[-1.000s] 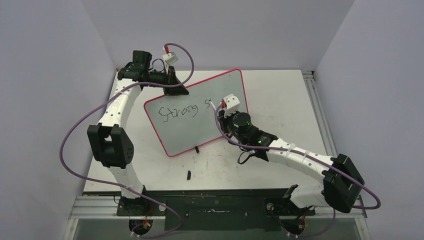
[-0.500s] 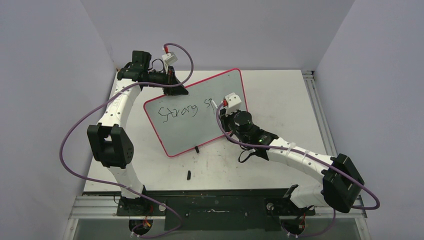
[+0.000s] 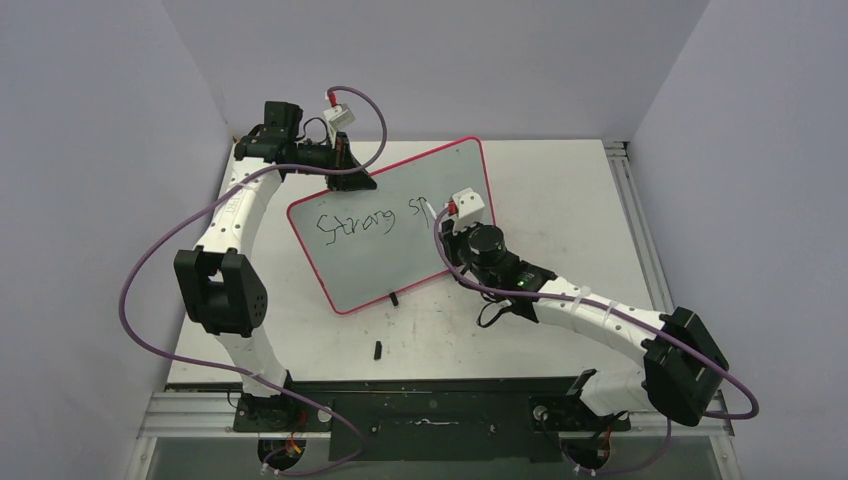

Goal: Write a sentence on the whiteboard

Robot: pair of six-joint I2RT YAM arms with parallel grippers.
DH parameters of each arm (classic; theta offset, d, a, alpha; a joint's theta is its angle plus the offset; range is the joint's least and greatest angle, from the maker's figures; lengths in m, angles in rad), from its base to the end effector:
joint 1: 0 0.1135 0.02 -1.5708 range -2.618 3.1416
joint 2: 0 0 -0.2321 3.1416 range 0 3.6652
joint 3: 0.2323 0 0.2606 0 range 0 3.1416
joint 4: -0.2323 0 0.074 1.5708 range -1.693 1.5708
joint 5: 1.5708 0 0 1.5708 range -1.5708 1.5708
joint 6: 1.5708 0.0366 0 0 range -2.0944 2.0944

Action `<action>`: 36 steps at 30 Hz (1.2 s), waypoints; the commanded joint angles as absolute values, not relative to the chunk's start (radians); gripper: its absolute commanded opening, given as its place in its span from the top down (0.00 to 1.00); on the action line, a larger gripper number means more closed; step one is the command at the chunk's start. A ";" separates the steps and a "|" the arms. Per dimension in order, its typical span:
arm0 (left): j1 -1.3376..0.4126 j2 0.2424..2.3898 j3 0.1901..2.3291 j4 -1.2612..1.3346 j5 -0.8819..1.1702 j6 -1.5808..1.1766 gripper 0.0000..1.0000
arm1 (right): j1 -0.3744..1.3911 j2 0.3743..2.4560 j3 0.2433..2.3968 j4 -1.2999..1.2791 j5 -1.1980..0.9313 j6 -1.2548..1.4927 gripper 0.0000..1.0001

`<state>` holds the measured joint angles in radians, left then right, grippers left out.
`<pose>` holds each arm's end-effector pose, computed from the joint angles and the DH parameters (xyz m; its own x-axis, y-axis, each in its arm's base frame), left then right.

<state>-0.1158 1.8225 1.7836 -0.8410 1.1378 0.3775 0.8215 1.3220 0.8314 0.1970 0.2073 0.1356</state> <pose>0.3840 -0.0781 0.3195 -0.4820 0.2118 -0.8502 0.8613 0.2925 -0.4154 0.2234 0.2291 0.2401 -0.2740 -0.1003 -0.9565 -0.5503 0.8320 0.0704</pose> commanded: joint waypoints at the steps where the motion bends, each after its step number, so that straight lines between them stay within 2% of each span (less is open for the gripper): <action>1: -0.141 1.832 1.735 -0.985 1.177 0.407 1.00 | 0.809 1.305 0.810 0.224 0.242 0.162 0.95; 27: -0.140 1.834 1.732 -0.981 1.178 0.406 1.00 | 0.863 1.305 0.792 0.227 0.204 0.153 0.95; 36: -0.139 1.833 1.727 -0.968 1.167 0.394 1.00 | 0.878 1.218 0.804 0.189 0.247 0.147 0.95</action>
<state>-0.1158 1.8217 1.7821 -0.8402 1.1423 0.3775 0.8669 1.2987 0.8009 0.1875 0.2108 0.1493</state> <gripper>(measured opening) 0.055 0.155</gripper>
